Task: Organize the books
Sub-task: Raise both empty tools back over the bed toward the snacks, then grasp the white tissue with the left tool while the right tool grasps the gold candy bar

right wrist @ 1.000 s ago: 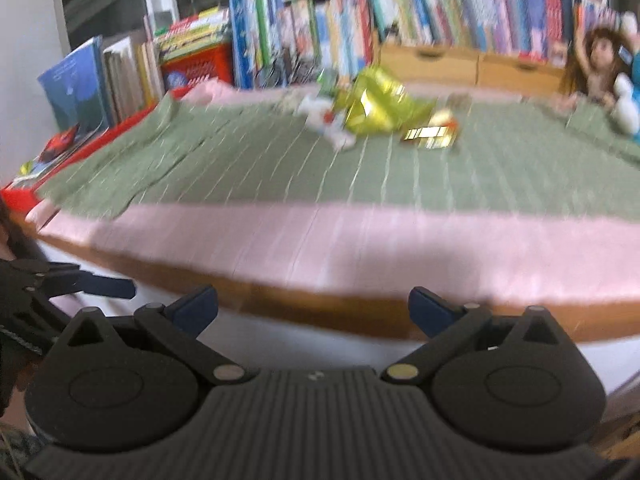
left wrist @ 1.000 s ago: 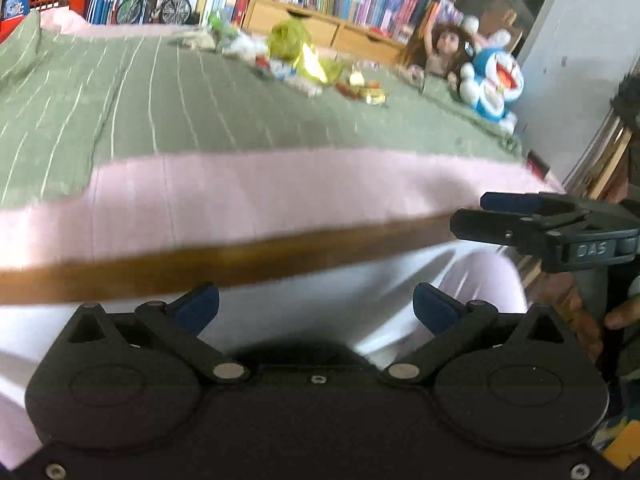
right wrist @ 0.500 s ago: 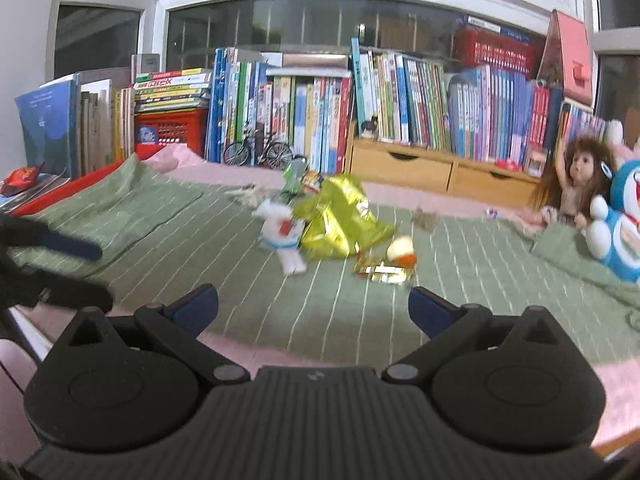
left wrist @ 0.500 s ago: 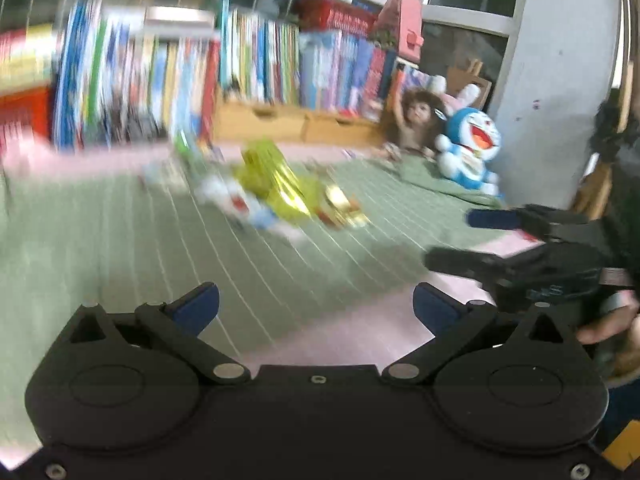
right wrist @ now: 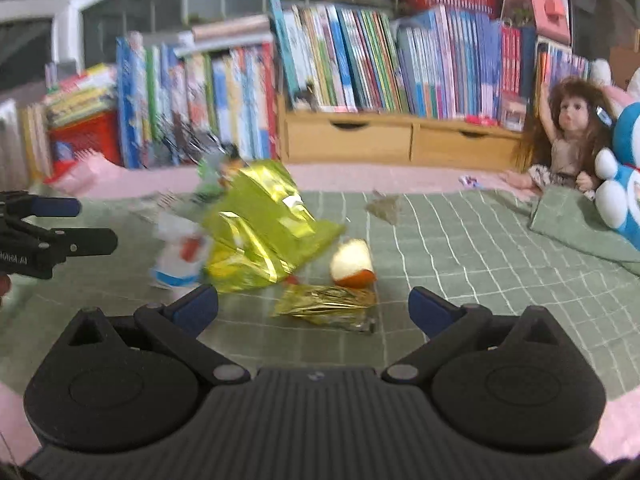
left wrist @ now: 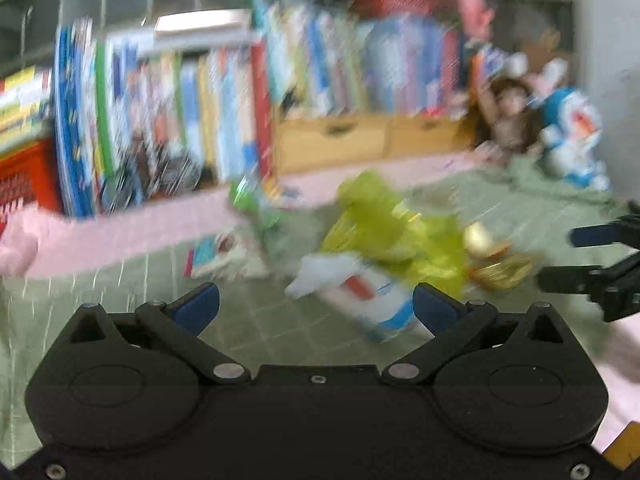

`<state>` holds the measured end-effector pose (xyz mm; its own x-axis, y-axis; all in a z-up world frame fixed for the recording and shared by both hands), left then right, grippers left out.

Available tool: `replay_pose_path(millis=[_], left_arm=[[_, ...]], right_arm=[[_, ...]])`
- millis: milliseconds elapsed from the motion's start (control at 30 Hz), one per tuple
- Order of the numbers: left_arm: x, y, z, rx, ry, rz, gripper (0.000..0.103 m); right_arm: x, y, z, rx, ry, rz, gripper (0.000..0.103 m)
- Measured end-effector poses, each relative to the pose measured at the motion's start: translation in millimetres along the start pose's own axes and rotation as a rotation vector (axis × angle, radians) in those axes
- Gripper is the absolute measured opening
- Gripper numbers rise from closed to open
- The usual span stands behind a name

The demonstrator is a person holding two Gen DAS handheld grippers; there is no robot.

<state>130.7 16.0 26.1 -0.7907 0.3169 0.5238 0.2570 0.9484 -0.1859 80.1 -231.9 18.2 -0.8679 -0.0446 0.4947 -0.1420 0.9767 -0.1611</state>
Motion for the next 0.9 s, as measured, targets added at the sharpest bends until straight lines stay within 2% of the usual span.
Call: replay_pose_path(millis=[67, 167, 300, 467, 567, 633, 733, 800, 900], left_arm=[[-20, 5, 0, 0.009, 0.016, -0.003, 0.103], [-38, 9, -2, 0.025, 0.016, 0.036, 0.102], [-55, 10, -9, 0.007, -0.003, 0.068, 0.102], [-76, 5, -18, -0.057, -0.007, 0.034, 0.097], [-86, 4, -18, -0.052, 0.028, 0.059, 0.090], [-87, 2, -18, -0.050, 0.023, 0.074, 0.086], [-88, 1, -18, -0.043, 0.021, 0.081, 0.079], [-91, 1, -17, -0.038, 0.042, 0.097, 0.061], [-92, 2, -17, -0.023, 0.056, 0.113, 0.053]], right_arm=[[-18, -5, 4, -0.025, 0.032, 0.001, 0.103], [-39, -13, 10, -0.060, 0.065, -0.003, 0.103], [-47, -16, 13, -0.077, 0.068, -0.010, 0.103], [-47, -16, 12, -0.072, 0.059, -0.006, 0.103], [-48, -16, 11, -0.076, 0.060, 0.016, 0.103], [-49, -16, 10, -0.079, 0.063, 0.028, 0.103], [-54, -16, 9, -0.077, 0.076, 0.017, 0.096], [-56, -15, 9, -0.068, 0.087, 0.013, 0.092], [-56, -13, 9, -0.057, 0.086, 0.017, 0.088]])
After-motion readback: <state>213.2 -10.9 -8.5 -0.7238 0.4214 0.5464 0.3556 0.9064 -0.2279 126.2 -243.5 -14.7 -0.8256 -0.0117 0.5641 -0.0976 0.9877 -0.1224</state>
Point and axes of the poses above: each gripper's, at about its wrist camera, not at the fingertips, and x roughly against the way its jaws point, y to its left, z to its underside, the point moved 3 cm from there along -x, roughly the way its jaws point, and after that the axes turned 12 degrees about x, right-handed, at the moved point
